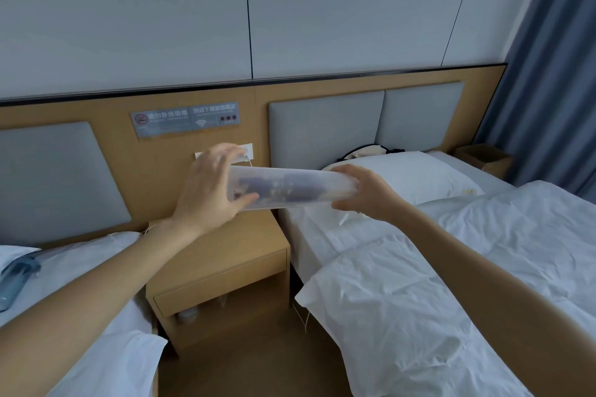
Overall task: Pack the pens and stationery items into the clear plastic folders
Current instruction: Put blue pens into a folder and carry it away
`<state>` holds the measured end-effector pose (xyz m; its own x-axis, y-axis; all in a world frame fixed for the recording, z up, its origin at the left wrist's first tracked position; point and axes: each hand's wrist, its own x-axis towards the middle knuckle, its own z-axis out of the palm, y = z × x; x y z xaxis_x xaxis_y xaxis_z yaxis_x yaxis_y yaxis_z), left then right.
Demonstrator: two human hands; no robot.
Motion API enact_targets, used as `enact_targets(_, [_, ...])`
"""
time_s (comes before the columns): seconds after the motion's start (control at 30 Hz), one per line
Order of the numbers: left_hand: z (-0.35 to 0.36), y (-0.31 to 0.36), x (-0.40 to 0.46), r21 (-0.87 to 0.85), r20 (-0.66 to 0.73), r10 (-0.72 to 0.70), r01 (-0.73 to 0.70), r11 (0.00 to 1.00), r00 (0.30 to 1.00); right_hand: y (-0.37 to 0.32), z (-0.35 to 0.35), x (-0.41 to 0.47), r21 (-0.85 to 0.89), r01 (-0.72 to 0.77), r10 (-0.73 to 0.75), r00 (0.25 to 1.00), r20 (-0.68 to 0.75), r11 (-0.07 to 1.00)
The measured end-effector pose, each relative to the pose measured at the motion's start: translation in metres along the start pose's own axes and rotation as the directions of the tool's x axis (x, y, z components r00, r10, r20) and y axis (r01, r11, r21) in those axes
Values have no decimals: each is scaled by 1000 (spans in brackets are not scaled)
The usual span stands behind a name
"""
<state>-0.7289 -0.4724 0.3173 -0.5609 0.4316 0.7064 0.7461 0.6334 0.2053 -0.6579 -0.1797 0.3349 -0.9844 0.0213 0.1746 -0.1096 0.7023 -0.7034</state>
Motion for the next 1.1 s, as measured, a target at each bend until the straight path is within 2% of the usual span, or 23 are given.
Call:
enact_targets(0.07, [5, 15, 3, 224, 134, 210, -236, 946, 968, -4, 0, -2, 55, -21, 20, 1000, 12, 998])
enact_targets(0.13, [15, 24, 4, 309, 212, 261, -318, 896, 942, -8, 0, -4, 77, -26, 25, 1000, 17, 997])
enact_targets(0.43, [32, 26, 13, 385, 171, 336, -376, 843, 926, -8, -1, -11, 138, -21, 15, 999, 46, 990])
enact_targets(0.57, [36, 21, 17, 367, 236, 286, -358, 859, 929, -6, -4, -15, 201, -27, 22, 999, 25, 979])
enact_targets(0.67, [35, 25, 15, 186, 328, 170, -239, 953, 929, -2, -9, -19, 293, 1, 3, 1000, -13, 956])
enact_targets(0.7, [33, 26, 15, 96, 399, 92, -141, 985, 912, -1, -11, -20, 303, 11, -5, 1000, -22, 953])
enact_targets(0.77, [28, 26, 15, -40, 562, -14, 45, 998, 827, 1, -13, -21, 252, 34, -25, 999, -36, 967])
enact_targets(0.87, [25, 24, 12, -188, 674, -10, 185, 965, 738, 0, -15, -22, 102, 82, -76, 995, -64, 991])
enact_targets(0.9, [25, 23, 10, -199, 695, -14, 211, 957, 718, -1, -15, -23, 106, 93, -88, 995, -54, 990])
enact_targets(1.0, [25, 28, 6, -210, 747, -58, 318, 924, 663, -3, -13, -22, 260, 92, -96, 995, 3, 961])
enact_targets(1.1, [23, 37, 2, -280, 831, -57, 505, 816, 554, -5, -10, -19, 427, 82, -102, 994, 25, 900])
